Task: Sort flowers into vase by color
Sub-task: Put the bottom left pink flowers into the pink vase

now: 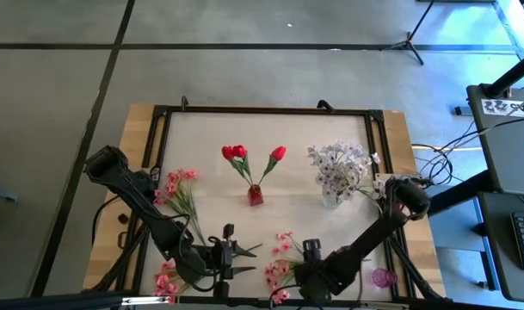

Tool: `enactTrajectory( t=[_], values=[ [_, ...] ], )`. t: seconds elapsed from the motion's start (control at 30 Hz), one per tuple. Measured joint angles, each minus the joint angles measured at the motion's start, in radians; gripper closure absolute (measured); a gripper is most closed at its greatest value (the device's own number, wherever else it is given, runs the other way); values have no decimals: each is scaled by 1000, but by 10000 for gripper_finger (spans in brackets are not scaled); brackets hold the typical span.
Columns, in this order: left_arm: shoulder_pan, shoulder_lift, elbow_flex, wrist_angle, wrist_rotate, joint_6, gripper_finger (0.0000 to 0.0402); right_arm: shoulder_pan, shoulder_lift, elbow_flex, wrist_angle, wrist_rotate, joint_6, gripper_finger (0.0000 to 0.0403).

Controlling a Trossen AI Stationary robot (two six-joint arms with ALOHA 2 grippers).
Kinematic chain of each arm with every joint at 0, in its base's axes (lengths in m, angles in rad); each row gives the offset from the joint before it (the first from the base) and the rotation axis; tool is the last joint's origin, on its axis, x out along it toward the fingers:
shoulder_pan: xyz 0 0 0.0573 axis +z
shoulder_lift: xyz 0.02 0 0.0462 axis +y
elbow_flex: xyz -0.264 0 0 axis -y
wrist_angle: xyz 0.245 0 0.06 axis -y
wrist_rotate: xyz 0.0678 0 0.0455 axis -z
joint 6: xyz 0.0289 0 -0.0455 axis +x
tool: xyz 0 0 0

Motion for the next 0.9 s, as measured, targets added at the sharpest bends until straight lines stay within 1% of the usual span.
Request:
enactTrajectory(
  t=[0.1, 0.13, 0.2, 0.3, 0.43, 0.47, 0.57, 0.63, 0.77, 0.9],
  values=[
    [3, 0, 0, 1, 2, 20, 273, -29, 34, -6, 15, -28, -53, 185],
    [3, 0, 0, 2, 2, 22, 273, -39, 45, -6, 8, -29, -63, 194],
    [5, 0, 0, 2, 1, 25, 273, -54, 55, -3, -4, -64, -90, 220],
    [10, 0, 0, 1, -2, 25, 273, -75, 63, -1, -7, -128, -123, 275],
    [15, 0, 0, 2, -1, 24, 273, -79, 51, -5, 1, -131, -155, 376],
    [15, 0, 0, 2, -1, 25, 273, -77, 43, -7, 1, -131, -160, 386],
    [15, -1, 0, 2, -1, 35, 273, -65, -22, -10, -5, -112, -160, 377],
    [9, -4, 0, 2, -6, 66, 273, -43, -104, -7, -7, -64, -167, 378],
    [-2, -13, 0, 4, -56, 137, 273, 25, -270, -7, 3, 14, -175, 395],
    [-8, -15, 0, 10, -97, 208, 273, 115, -464, -18, 68, 108, -178, 388]
  ],
)
